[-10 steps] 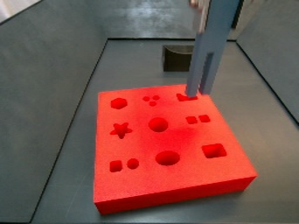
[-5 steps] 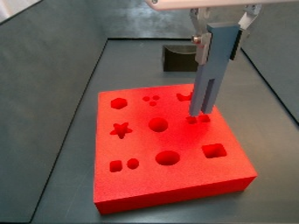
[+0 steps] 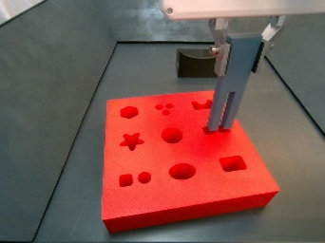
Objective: Pick up the double-square object. Move up. Place the double-square object on the fixture. Regrasp the double-square object. Move to above the board. Insert the double-square object.
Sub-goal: Insert the double-square object.
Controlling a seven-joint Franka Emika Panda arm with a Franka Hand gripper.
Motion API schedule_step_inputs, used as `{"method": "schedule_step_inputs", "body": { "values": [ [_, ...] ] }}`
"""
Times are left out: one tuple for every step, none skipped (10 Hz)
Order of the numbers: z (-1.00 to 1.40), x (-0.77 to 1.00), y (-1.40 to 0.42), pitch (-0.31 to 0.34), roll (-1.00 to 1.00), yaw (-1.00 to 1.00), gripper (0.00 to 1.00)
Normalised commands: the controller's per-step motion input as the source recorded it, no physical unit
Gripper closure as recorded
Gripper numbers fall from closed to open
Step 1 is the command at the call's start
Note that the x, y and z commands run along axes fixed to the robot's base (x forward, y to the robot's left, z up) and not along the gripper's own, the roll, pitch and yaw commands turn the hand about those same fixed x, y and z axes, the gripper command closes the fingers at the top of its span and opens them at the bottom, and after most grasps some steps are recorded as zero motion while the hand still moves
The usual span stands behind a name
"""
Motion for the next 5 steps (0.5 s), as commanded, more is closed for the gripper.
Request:
{"method": "schedule_step_inputs", "body": {
  "values": [
    [-0.13,0.0,0.0,0.0,-0.08,-0.13,1.0],
    [-0.13,-0.02,0.0,0.0,-0.06,-0.04,1.0],
    [-0.11,-0.14,0.0,-0.017,-0.08,0.01,1.0],
    [-0.06,-0.06,0.0,-0.05,-0.1,0.09,1.0],
    [-0.09,-0.01,0.0,-0.044,-0.07,0.13,1.0]
  ]
}}
